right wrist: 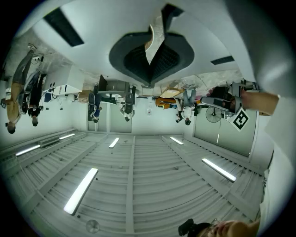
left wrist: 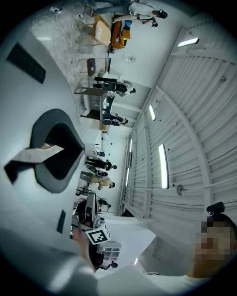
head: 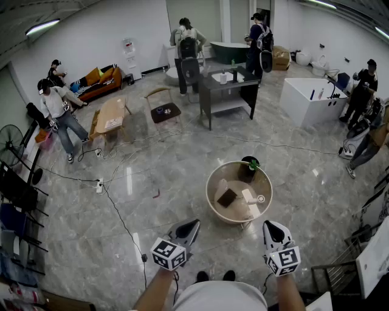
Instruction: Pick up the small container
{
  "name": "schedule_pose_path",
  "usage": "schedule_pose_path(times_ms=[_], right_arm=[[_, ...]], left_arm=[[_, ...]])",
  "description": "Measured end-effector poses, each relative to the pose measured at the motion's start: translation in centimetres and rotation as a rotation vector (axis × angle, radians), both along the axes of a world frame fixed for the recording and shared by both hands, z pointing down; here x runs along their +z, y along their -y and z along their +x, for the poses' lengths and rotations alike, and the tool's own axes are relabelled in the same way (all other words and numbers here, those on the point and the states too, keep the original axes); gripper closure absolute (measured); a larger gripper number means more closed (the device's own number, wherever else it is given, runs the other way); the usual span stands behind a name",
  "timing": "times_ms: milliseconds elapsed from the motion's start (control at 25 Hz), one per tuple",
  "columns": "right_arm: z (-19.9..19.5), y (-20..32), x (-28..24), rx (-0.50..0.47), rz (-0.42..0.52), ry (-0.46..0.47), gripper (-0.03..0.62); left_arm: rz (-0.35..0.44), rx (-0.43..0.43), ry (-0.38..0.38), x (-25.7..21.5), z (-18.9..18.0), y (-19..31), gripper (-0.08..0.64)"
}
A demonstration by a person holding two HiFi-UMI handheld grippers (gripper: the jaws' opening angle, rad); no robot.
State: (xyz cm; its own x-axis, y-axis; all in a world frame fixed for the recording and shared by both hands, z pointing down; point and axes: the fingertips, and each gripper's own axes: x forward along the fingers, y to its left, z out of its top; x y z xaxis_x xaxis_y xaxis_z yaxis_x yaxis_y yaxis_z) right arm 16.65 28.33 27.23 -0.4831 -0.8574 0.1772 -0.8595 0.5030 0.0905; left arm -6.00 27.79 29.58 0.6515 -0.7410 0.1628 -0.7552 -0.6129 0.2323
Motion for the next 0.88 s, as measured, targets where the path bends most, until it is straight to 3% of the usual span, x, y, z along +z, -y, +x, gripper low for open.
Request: schedule_pose_path(times_ms=[880], right_arm=[[-1.3, 0.0, 0.4, -0.002, 0.0, 0.046, 0.58]], left_arm=[[-0.017, 0.0, -0.004, 0.9, -0.3, 0.2, 0.543]])
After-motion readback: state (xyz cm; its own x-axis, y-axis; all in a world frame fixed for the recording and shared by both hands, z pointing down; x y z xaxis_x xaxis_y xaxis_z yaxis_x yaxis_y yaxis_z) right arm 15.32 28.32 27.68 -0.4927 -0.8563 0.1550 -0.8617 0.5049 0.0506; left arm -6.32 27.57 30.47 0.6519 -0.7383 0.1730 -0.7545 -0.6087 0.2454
